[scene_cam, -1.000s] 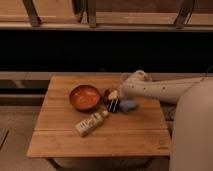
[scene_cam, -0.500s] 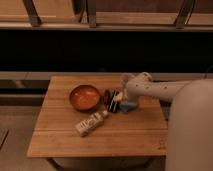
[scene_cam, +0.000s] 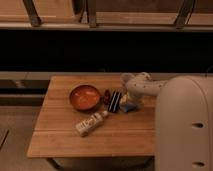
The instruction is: Wipe the white sponge on the table
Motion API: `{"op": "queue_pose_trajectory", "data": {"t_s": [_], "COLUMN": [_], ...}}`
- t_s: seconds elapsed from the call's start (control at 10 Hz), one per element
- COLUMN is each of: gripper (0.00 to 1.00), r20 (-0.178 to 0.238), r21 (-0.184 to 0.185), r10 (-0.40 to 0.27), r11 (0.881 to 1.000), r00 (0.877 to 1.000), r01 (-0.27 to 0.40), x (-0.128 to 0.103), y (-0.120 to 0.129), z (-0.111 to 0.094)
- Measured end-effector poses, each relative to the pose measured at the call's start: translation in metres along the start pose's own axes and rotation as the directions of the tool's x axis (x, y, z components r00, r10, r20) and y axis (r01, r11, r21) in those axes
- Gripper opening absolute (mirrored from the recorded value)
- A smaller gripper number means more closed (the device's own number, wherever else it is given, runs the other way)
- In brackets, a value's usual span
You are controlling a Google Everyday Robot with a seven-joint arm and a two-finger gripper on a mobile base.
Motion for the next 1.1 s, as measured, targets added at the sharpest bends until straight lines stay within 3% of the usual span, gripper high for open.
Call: {"op": "queue_pose_trajectory", "data": {"t_s": [0.3,0.7,0.9,1.0,1.1], "gripper": [0.78,0.37,0.20,0.08,0.02], "r20": [-0.002,0.014,0.013,0.004,-0.007], "r21": [0.002,-0.066,-0.104,-0.121,-0.127], "r10": [0.013,-0.059,-0.080,-0.099,-0.115], "r11": [1.000,0.996,0.991,0.988,0.985], "r00": [1.000,0.998,0.997,0.995,0.993], "r01": [-0.013,0.060,0.081,0.099,0.113], "x": [-0.005,0.000,0.013,0.029,0.043], "y": [0.003,0.045,0.062,0.068,0.070], "z": [0.008,0.005,0.001,-0.004,-0.006]}}
